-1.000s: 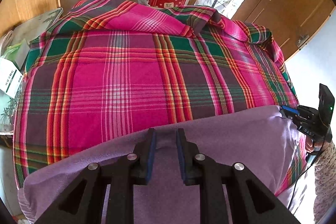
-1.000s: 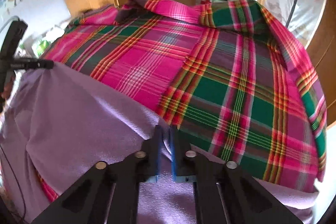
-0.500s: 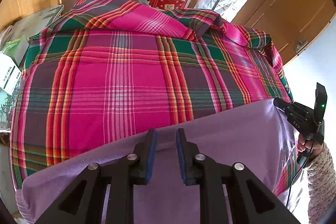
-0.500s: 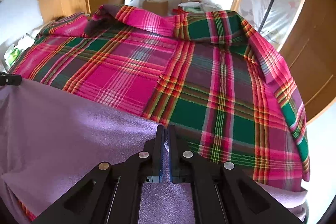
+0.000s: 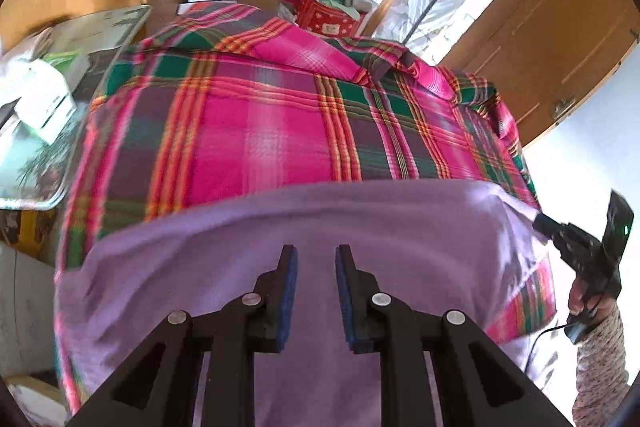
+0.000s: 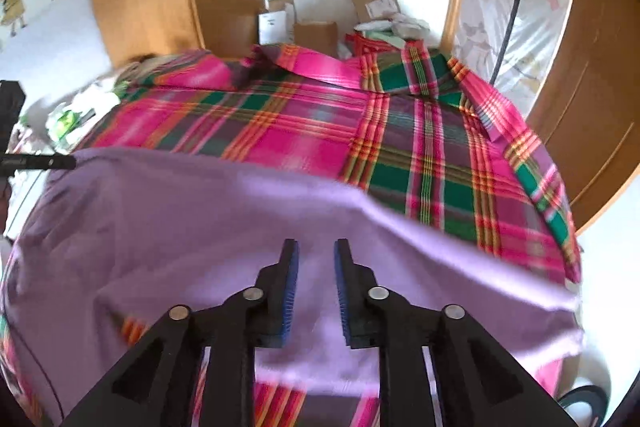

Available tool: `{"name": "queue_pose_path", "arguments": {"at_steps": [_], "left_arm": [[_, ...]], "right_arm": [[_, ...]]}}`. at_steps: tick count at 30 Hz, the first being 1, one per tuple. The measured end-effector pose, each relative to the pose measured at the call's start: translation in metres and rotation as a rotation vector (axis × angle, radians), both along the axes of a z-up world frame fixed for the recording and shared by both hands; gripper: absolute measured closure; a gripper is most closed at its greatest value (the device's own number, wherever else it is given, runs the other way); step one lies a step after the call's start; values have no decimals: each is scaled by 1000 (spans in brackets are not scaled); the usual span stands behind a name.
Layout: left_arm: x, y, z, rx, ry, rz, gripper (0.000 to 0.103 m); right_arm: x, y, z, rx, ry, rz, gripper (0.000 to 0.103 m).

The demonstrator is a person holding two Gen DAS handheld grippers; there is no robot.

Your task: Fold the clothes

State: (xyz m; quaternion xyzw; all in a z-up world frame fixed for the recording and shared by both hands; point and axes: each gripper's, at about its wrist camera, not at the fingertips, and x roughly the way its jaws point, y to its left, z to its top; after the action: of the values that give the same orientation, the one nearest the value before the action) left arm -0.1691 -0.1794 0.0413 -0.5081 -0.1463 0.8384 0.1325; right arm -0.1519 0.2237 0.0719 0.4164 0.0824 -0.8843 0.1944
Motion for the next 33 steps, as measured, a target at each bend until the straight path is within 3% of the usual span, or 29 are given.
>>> {"name": "queue_pose_path", "arguments": {"at_steps": [10,13,17,23,33], "left_arm": [[111,-35,20,13,22,24,82],[144,-44,15,27,13,37,81],[166,-46,0,38,-15,36,80],[174,-45,-23,77,-62,56,80],[164,-50,-46,118,-111,81,80]], "right_arm": [[118,38,45,32,52,-49,83],[141,38,51,-17,36,-13,82],[138,1,18,-25,-47,55,82],[102,-77,-35,-102,-151,151,82],[60,-148,-67,-117,-197,242,82]]}}
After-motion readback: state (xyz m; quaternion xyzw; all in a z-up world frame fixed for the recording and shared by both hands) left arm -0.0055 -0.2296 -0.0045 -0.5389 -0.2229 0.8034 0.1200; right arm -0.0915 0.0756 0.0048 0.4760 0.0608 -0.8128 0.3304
